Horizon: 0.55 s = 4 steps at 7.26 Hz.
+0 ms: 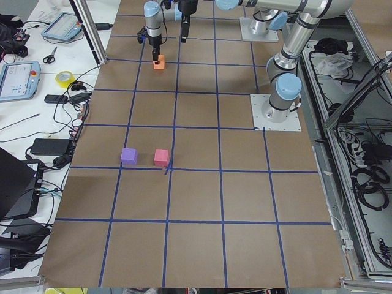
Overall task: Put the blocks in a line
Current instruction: 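Withdraw the right gripper while the left gripper moves toward the orange cube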
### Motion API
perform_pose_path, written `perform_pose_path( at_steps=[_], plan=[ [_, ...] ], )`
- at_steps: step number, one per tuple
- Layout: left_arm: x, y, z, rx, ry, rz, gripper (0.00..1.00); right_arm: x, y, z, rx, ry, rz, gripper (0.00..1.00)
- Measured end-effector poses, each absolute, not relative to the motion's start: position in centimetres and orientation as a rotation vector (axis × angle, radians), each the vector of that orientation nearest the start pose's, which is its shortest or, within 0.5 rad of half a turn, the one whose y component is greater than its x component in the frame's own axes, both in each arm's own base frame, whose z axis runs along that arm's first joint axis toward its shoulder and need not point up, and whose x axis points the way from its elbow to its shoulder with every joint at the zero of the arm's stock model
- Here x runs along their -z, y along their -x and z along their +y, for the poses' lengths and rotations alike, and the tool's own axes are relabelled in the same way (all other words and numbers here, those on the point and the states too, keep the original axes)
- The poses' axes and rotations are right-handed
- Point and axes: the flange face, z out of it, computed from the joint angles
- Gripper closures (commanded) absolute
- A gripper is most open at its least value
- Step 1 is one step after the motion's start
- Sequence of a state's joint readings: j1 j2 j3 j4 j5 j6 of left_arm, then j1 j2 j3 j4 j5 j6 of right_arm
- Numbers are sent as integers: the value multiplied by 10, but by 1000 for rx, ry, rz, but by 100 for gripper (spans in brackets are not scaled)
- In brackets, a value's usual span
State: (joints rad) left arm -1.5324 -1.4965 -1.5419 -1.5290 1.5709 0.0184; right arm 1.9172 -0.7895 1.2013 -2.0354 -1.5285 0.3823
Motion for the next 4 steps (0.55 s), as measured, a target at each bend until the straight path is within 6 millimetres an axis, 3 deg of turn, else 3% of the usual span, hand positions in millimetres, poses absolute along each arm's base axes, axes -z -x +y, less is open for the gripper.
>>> perform_pose_path(
  at_steps=[1,2,3,4],
  plan=[
    [-543,115,-476,227,32,3128,0,-218,-388,-672,59,-62,3078,0],
    [-540,115,-479,219,34,3128,0,-238,-385,-673,62,-71,3058,0],
    [-534,114,-483,195,36,3129,0,-274,-367,-672,42,-96,3036,0],
    [-525,114,-490,165,38,3131,0,-312,-329,-673,10,-122,3034,0]
  ],
)
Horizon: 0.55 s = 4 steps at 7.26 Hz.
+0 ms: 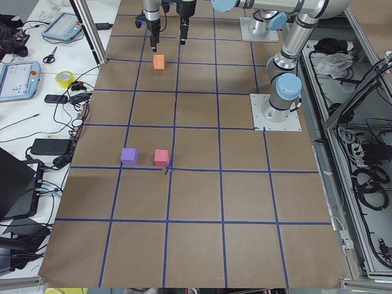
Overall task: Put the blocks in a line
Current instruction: 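Withdraw the right gripper while the left gripper moves toward the orange cube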
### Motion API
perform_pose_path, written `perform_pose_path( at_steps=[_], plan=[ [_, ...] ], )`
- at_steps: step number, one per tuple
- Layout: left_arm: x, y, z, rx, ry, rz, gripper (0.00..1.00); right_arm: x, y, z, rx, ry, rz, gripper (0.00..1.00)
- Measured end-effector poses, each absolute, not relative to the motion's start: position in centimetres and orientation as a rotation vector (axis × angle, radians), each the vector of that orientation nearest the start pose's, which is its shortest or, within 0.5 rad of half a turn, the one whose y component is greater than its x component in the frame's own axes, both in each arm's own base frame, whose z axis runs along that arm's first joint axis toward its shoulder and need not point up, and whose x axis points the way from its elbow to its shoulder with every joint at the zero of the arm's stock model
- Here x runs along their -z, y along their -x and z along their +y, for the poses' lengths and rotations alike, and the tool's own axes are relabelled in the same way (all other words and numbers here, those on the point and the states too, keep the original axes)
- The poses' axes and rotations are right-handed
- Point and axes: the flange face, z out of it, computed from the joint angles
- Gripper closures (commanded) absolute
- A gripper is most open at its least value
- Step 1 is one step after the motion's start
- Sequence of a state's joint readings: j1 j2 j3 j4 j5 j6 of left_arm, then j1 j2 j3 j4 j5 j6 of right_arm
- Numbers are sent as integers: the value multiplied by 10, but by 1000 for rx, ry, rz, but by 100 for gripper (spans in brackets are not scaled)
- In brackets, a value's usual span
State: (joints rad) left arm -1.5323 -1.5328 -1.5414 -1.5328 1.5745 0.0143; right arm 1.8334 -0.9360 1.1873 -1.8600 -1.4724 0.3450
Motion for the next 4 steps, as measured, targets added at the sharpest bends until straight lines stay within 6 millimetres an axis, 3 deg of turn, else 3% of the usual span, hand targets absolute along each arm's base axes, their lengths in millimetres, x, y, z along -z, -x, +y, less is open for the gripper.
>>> perform_pose_path(
  at_steps=[2,3,4],
  plan=[
    [-500,119,-515,151,30,3133,0,-384,-224,-670,-32,-106,3039,0],
    [-485,135,-524,135,-7,3117,0,-417,-180,-660,-32,-59,3039,0],
    [-468,158,-534,136,-30,3093,0,-447,-154,-641,-25,-1,3039,0]
  ],
)
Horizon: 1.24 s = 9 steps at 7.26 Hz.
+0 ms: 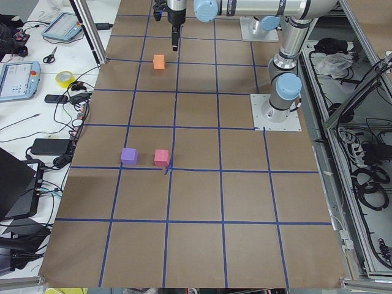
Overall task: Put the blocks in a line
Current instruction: 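Withdraw the right gripper while the left gripper moves toward the orange cube, then lower the left gripper over the orange cube and close on it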
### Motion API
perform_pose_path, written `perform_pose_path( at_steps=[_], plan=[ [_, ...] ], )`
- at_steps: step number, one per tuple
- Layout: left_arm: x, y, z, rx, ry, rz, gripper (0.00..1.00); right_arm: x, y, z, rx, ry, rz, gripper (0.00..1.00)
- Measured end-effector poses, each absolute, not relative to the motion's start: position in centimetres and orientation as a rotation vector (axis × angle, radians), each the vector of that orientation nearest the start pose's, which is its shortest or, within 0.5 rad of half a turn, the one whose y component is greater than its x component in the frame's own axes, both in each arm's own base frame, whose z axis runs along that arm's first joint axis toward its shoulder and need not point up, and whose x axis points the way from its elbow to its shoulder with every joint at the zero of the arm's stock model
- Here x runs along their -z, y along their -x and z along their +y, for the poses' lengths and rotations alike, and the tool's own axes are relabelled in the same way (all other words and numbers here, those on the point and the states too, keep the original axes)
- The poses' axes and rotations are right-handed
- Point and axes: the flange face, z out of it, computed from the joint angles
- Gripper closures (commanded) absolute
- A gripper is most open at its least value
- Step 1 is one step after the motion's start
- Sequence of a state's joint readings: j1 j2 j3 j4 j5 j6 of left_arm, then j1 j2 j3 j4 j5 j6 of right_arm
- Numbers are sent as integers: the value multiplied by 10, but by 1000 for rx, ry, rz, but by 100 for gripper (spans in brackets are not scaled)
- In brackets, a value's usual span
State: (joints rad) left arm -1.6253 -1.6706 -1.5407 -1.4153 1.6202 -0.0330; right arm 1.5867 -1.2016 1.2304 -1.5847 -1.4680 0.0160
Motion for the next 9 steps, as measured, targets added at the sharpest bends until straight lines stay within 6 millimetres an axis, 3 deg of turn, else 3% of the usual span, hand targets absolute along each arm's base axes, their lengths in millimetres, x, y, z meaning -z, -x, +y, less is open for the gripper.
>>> perform_pose_path(
  at_steps=[2,3,4,7,9],
  plan=[
    [-408,210,-574,200,-52,3082,0,-488,-140,-577,-11,50,3068,0],
    [-382,239,-595,256,-74,3086,0,-494,-137,-545,2,58,3088,0],
    [-353,264,-612,262,-52,3092,0,-489,-135,-525,14,66,3105,0],
    [-271,313,-641,260,81,3152,0,-485,-132,-514,38,73,3127,0],
    [-235,326,-646,204,118,3185,0,-484,-131,-514,36,68,3129,0]
  ],
)
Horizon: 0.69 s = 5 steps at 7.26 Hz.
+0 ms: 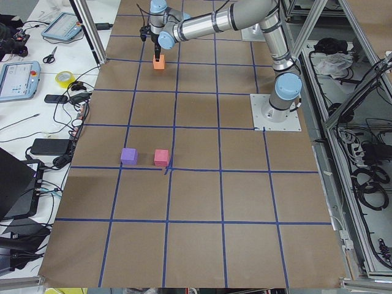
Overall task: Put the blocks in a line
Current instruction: 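Lower the left gripper over the orange cube and close on it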
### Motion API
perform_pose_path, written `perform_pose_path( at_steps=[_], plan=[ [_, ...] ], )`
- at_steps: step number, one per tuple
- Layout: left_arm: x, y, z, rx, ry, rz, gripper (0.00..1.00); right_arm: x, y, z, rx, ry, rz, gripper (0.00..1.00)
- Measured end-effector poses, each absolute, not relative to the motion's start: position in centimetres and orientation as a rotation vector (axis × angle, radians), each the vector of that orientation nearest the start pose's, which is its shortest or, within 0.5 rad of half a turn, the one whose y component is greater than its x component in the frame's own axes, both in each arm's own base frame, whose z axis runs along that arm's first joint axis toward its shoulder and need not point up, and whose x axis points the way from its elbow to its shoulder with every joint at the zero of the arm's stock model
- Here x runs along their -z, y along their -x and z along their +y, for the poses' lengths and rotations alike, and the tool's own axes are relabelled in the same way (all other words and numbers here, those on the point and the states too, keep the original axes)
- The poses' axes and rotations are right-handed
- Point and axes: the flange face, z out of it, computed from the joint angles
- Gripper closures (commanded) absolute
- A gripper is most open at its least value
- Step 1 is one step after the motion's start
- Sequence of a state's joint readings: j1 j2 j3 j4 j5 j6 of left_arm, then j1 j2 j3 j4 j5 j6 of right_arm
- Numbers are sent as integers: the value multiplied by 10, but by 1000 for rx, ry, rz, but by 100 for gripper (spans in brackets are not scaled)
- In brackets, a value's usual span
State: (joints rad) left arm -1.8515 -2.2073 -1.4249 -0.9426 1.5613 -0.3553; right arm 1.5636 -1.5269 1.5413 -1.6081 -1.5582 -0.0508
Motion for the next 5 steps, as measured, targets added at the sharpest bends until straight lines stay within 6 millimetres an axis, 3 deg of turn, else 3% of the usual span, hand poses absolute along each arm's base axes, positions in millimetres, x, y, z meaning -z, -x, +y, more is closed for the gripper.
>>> perform_pose_path(
  at_steps=[5],
  plan=[
    [-192,335,-657,132,111,3183,0,-485,-132,-513,43,70,3119,0]
  ],
)
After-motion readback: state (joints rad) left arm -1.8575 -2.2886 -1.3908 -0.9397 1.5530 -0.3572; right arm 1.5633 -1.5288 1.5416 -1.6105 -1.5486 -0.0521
